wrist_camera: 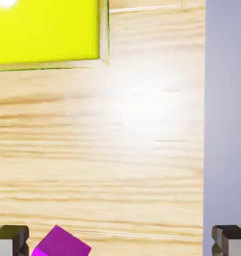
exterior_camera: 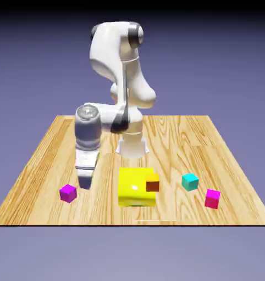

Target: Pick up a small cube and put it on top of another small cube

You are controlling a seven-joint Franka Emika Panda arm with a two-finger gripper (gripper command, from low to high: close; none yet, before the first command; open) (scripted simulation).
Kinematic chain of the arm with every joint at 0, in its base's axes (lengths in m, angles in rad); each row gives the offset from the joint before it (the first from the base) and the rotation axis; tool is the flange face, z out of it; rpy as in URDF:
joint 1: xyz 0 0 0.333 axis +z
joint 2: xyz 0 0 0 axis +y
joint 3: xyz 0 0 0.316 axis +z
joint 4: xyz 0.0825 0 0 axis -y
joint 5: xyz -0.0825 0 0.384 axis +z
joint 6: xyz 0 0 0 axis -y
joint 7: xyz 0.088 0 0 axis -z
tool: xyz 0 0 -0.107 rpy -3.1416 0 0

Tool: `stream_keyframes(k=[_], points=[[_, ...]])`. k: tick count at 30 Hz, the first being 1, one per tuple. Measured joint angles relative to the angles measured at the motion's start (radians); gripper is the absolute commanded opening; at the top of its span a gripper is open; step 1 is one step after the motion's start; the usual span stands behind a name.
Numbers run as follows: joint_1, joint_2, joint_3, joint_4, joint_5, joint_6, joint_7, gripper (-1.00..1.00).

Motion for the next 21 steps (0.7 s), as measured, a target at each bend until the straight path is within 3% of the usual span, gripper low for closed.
stream_keyframes(k=[21], points=[[-0.392,0.443,0.229,0.34,-0.149,-0.448,-0.913,0.0]])
